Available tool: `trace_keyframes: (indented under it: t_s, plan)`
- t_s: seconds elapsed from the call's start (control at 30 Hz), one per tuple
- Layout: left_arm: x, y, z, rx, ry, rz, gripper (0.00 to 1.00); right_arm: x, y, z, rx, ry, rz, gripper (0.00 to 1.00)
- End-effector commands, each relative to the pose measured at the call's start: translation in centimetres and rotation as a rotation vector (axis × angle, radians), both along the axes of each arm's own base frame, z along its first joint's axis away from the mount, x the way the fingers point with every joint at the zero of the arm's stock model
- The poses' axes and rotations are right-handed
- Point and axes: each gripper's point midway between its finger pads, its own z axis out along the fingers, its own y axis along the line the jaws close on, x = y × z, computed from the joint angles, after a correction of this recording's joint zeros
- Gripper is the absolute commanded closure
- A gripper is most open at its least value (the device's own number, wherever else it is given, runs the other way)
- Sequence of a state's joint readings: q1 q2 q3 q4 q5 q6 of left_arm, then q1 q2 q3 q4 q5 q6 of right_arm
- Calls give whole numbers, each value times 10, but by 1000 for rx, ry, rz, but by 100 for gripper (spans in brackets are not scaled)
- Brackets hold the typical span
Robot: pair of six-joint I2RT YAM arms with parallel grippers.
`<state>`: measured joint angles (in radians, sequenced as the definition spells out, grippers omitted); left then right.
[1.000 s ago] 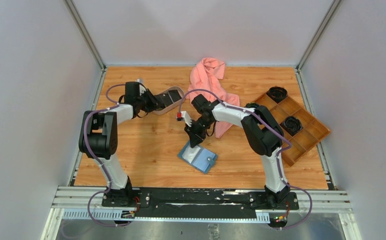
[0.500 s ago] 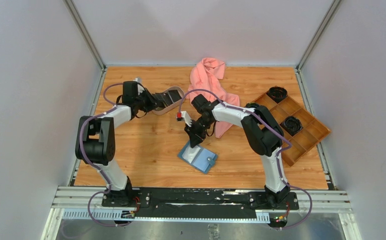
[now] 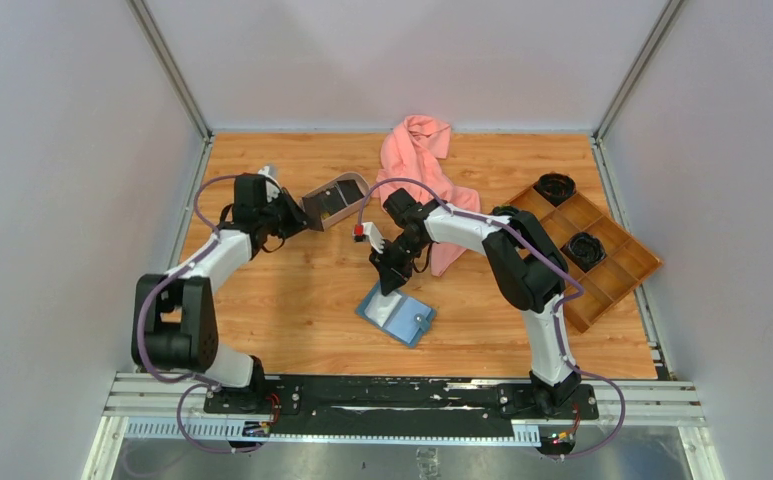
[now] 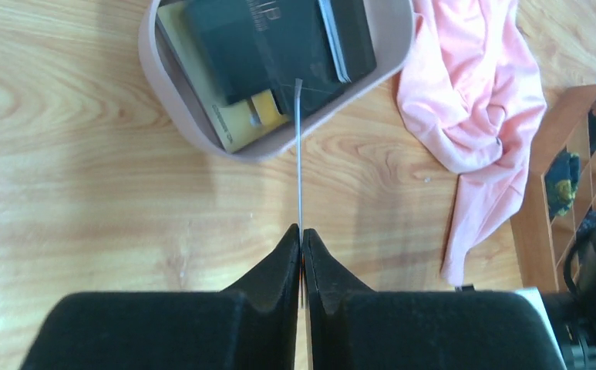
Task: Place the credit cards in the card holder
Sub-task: Pick up the credit card from the storage box, then insert the credit card into the card holder.
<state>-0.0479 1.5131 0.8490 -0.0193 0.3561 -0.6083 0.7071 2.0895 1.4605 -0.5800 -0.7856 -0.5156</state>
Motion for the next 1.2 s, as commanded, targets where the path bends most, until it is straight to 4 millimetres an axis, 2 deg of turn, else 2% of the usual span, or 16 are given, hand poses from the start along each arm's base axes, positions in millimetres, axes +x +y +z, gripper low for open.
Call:
trace_keyframes:
  t_s: [0.0,0.23,0.37,0.43,0.53,0.73,0.87,1.17]
  plan:
    - [-32,9,16,78,-43,-51,94,-16,-12,-28,-103,45,24,81]
    - [-84,-21,41,-11,-215,-250,100,-16,-13,-24,-96,24,39,81]
    - [-110,-38,44,-52,-235,-297,100,-19,-14,-20,-78,10,61,81]
    - [-126,-46,39,-79,-226,-306,100,-20,-14,-18,-66,4,75,81]
    - [-147,-50,38,-123,-221,-299,100,-24,-12,-15,-43,1,97,81]
    - [-186,-57,51,-239,-246,-313,100,-32,-10,-7,5,19,123,81]
    - [-206,-69,47,-389,-222,-342,100,-36,-9,0,34,26,135,82]
    - [-227,-95,39,-394,-163,-428,100,-41,-10,1,42,48,156,82]
